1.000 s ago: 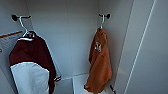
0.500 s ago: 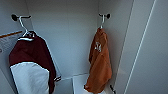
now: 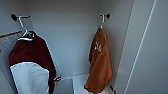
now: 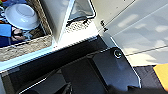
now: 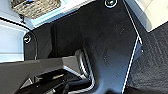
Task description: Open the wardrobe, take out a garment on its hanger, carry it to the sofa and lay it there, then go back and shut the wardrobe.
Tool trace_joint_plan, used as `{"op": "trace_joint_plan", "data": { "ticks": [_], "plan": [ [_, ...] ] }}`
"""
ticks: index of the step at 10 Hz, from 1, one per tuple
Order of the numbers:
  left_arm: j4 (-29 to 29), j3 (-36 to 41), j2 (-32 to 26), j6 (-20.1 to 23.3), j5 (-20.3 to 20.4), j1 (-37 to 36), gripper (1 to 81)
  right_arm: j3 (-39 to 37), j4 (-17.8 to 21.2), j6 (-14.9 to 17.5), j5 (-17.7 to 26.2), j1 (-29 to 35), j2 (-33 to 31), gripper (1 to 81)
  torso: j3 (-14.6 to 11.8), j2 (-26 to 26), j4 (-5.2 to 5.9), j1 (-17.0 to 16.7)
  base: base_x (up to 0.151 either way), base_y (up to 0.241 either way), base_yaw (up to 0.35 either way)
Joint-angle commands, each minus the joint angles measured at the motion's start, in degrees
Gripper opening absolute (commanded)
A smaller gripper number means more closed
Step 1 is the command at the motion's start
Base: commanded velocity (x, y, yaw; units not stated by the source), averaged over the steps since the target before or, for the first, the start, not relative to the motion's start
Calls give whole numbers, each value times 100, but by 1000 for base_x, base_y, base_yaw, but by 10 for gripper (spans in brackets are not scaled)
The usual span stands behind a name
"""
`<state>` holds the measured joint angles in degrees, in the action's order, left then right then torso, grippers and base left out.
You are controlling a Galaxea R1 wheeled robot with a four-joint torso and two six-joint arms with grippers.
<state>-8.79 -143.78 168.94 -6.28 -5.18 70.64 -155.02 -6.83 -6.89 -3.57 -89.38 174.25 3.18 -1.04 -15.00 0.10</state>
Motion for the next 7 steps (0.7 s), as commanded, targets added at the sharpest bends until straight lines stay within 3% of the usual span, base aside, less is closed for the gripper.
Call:
{"op": "trace_joint_plan", "data": {
  "ticks": [1, 5, 7],
  "plan": [
    [-61, 806, -202, 4, -563, -880, 811, -1, 76, 3, 261, 249, 7, 811, 0, 0, 0, 0, 0, 0, 0],
    [35, 1941, -782, -84, -985, -1592, 811, -1, 76, 3, 261, 302, 16, 811, 0, 0, 0, 0, 0, 0, 0],
    [26, 2590, -1142, -365, -1187, -2005, 811, -1, 77, -14, 261, 320, 7, 811, 2, 2, 0, 0, 0, 0, 0]
  ]
}}
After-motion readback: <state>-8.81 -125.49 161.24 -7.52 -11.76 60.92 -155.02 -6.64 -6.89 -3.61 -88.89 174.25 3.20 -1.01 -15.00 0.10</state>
